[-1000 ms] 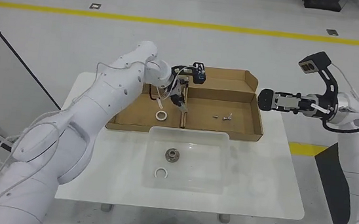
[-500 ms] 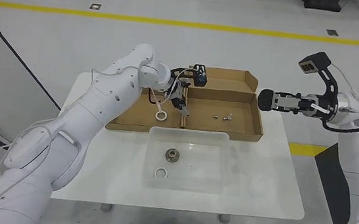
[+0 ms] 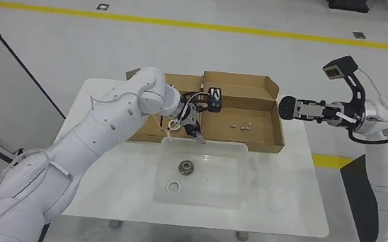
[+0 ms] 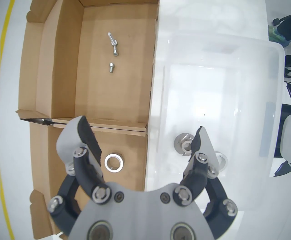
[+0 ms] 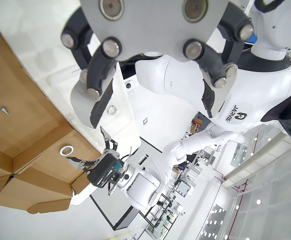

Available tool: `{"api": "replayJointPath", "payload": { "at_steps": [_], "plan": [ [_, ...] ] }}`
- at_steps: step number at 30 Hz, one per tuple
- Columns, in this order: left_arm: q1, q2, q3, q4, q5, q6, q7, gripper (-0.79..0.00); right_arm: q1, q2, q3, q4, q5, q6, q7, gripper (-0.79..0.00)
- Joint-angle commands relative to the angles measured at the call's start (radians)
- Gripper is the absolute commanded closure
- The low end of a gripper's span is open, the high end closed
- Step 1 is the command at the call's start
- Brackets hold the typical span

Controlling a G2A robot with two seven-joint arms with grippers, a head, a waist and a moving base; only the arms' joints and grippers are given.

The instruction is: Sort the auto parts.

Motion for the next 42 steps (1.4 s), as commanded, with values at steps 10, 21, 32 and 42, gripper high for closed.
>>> {"api": "replayJointPath", "payload": {
  "at_steps": [10, 21, 32, 42],
  "plan": [
    [0.11, 0.163, 0.0, -0.415, -0.098, 0.197, -0.196, -0.785, 0.0, 0.0, 0.0, 0.0, 0.0, 0.0, 0.0, -0.785],
    [0.066, 0.227, 0.124, -0.468, -0.231, 0.343, -0.342, -0.785, 0.0, 0.0, 0.0, 0.0, 0.0, 0.0, 0.0, -0.785],
    [0.068, 0.222, 0.156, -0.449, -0.211, 0.356, -0.313, -0.785, 0.0, 0.0, 0.0, 0.0, 0.0, 0.0, 0.0, -0.785],
    [0.019, 0.162, 0.239, -0.351, -0.226, 0.433, -0.345, -0.785, 0.0, 0.0, 0.0, 0.0, 0.0, 0.0, 0.0, -0.785]
  ]
}}
